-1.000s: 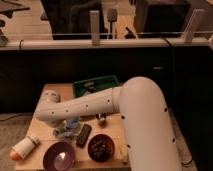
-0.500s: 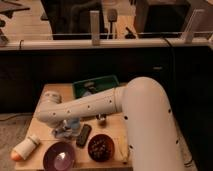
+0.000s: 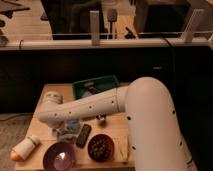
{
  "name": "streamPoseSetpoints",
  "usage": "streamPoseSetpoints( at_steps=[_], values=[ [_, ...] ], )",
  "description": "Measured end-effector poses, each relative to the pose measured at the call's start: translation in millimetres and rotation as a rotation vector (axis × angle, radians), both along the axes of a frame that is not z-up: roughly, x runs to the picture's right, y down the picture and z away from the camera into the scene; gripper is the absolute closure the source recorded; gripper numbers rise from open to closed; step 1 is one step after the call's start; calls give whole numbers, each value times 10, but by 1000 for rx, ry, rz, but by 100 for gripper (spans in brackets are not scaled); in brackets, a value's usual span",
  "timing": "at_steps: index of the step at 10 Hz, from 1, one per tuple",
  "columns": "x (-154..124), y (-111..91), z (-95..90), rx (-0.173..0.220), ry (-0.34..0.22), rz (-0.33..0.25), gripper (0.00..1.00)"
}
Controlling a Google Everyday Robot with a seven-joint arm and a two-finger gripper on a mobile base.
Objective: Place pepper in plastic cup
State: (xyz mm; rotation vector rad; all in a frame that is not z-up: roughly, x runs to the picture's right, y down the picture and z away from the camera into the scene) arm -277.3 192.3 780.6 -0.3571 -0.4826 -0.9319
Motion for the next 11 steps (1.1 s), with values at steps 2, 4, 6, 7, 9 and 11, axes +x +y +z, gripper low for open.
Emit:
streamPoseSetpoints(
  at_steps=[2, 4, 6, 7, 9, 11],
  values=[
    [-13, 15, -6, 16, -28, 1, 35],
    [1, 24, 16, 24, -34, 2, 55],
    [-25, 41, 31, 21, 0, -7, 63],
    [-56, 44, 38, 19, 17, -10, 60],
    [-105, 69, 62, 14, 52, -14, 43],
    [-112, 66, 140, 4, 82, -6, 24]
  ],
)
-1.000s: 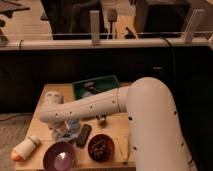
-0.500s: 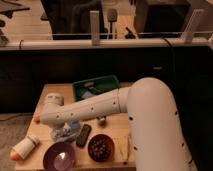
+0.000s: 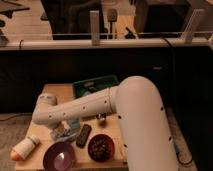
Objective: Place pepper in plastic cup
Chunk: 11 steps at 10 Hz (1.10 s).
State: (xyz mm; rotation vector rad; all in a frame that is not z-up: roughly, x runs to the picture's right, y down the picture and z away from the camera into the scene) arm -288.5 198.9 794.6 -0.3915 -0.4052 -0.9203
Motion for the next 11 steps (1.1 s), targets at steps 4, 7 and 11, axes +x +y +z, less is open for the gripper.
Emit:
streamPoseSetpoints(
  at_steps=[4, 7, 11],
  values=[
    [-30, -73, 229, -24, 12, 19, 20],
    [-338, -255, 487, -29, -14, 17, 20],
    [-862, -399, 633, -23, -57, -37, 20]
  ],
)
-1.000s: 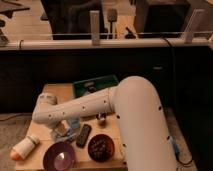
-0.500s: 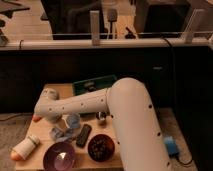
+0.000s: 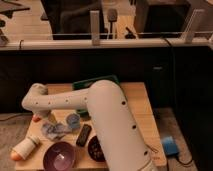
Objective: Place pepper in plastic cup
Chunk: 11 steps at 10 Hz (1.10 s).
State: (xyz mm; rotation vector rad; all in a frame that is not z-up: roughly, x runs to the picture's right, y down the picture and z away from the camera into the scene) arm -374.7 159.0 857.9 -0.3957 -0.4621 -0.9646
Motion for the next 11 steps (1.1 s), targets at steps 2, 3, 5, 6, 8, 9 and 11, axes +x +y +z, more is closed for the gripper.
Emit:
streamPoseSetpoints(
  at_steps=[2, 3, 5, 6, 8, 9, 11],
  values=[
    [-62, -88, 30, 10, 24, -43, 20],
    [-96, -136, 11, 14, 37, -61, 20],
    [-159, -240, -22, 21, 49, -90, 20],
    [-191, -276, -30, 25, 46, -98, 20],
    [-286, -327, -12, 34, 19, -107, 20],
    [-287, -330, -7, 35, 17, -107, 20],
    [-316, -289, 200, 23, 3, -122, 20]
  ],
)
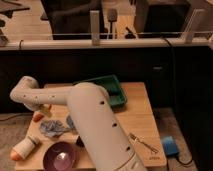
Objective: Place pepper in plastic cup
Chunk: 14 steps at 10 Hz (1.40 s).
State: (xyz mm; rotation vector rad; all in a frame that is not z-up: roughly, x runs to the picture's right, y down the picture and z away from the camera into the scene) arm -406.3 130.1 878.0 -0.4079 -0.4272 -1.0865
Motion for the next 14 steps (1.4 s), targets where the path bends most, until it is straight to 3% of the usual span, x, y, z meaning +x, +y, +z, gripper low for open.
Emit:
streamPoseSetpoints(
  at_steps=[3, 5, 8, 12, 14],
  values=[
    [-79, 98, 138, -18, 8, -35, 20],
    [-111, 185, 206, -39, 13, -50, 27],
    [-139, 274, 310, -66, 21, -75, 58],
    [-103, 236, 249, -68, 24, -78, 98],
    [-106, 238, 244, -68, 24, -78, 100]
  ],
)
